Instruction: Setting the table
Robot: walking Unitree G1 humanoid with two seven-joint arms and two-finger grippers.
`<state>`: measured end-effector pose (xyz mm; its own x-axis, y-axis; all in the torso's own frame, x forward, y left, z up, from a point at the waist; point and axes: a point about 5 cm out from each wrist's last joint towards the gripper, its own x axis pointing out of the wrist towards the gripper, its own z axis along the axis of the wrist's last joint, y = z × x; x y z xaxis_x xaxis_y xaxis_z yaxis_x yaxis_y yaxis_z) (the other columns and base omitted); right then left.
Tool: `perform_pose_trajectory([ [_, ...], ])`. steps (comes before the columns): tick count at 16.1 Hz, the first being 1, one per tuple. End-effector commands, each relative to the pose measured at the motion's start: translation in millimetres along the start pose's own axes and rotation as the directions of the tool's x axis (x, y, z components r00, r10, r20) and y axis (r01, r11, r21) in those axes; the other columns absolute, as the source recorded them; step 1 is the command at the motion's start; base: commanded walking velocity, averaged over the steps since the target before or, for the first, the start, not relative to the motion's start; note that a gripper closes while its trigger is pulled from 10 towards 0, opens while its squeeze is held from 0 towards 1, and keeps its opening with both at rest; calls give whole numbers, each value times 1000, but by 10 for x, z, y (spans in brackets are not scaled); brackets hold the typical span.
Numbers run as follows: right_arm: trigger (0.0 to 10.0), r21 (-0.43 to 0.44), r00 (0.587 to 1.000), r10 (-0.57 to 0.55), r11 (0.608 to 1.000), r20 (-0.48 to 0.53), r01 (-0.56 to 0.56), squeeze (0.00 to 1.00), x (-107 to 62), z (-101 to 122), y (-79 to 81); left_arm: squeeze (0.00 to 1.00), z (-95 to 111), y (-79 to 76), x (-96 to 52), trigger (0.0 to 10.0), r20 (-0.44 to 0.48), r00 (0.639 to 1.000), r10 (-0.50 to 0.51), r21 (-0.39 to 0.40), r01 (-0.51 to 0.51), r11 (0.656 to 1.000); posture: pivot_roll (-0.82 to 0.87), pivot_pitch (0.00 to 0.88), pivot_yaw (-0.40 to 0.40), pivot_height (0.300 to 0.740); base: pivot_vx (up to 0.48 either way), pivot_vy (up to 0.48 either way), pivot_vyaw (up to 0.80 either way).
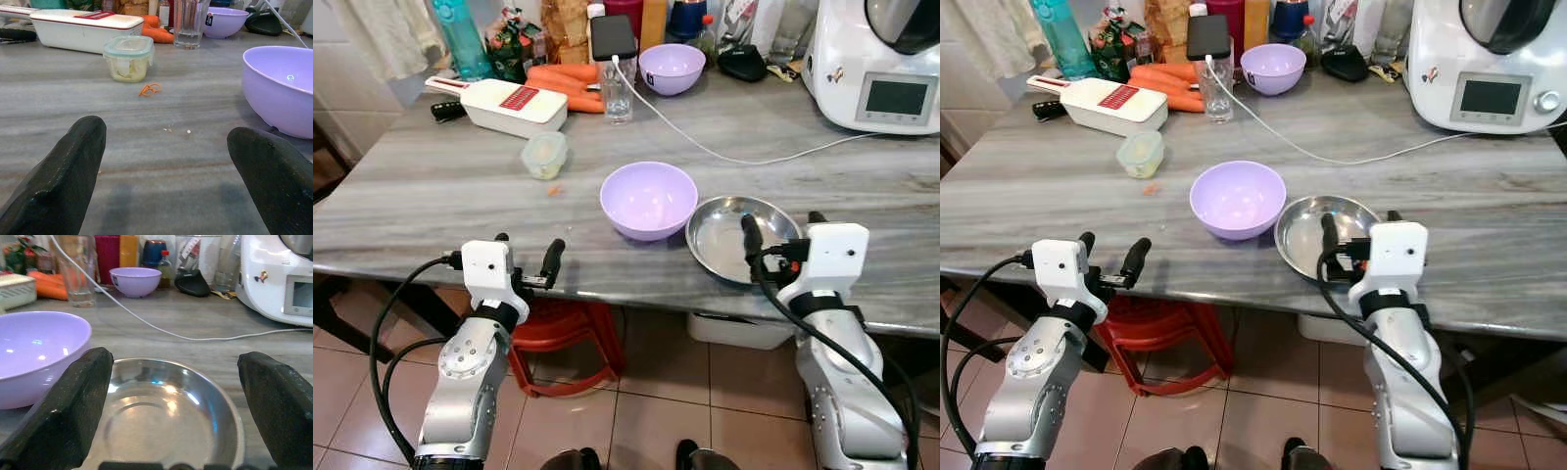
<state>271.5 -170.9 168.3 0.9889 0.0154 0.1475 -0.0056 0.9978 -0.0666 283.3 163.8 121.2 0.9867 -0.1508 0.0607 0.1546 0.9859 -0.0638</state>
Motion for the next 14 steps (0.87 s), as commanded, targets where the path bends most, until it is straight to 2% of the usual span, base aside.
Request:
perform_pose_trajectory([
  [1,10000,6,1000,-11,1000,14,11,0,-6,36,-17,0,-32,23,-9,10000,-17,1000,16,11,-16,1000,-88,123,83,740,-300,0,0],
  [9,10000,18,999,-40,999,-3,40,0,13,11,-34,0,-39,21,-5,10000,-20,1000,13,19,-13,1000,-88,123,83,740,-323,0,0],
  [14,10000,76,997,-65,995,-37,67,0,38,-47,-38,0,-48,18,5,10000,-20,1000,10,22,-10,1000,-88,113,83,740,-346,0,0],
])
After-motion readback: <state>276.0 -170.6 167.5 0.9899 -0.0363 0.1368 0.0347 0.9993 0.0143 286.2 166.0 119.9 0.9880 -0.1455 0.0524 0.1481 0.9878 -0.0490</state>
